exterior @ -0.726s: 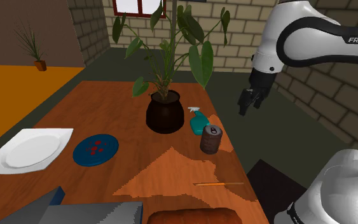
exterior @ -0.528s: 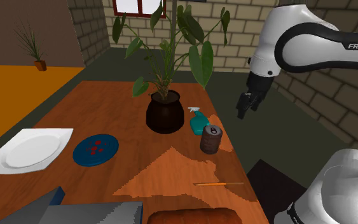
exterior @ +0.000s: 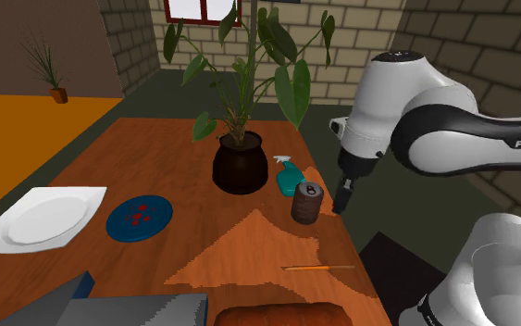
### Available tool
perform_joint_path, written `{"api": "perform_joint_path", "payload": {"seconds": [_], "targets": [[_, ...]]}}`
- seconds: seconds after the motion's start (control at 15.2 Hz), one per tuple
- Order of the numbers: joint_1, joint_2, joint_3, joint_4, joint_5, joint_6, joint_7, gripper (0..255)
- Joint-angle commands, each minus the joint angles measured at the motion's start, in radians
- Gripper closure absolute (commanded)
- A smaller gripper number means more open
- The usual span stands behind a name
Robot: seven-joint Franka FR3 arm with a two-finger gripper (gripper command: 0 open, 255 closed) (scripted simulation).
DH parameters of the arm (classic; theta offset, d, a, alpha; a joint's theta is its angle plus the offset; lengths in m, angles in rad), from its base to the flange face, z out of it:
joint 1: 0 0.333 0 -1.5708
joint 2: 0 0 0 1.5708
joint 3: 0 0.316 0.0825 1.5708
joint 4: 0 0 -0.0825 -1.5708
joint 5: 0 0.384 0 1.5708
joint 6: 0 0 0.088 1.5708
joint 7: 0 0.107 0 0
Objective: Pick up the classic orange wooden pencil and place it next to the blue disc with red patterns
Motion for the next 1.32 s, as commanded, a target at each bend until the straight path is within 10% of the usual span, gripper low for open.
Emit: {"api": "perform_joint_path", "payload": {"seconds": [0.0, 0.59, 1.25], "targets": [[0.049, -0.015, 0.033, -0.046, 0.0, 0.036, -0.032, 0], [0.289, -0.058, 0.179, -0.276, 0.005, 0.234, -0.152, 0], [0.262, 0.025, 0.187, -0.34, -0.012, 0.384, -0.142, 0]]}}
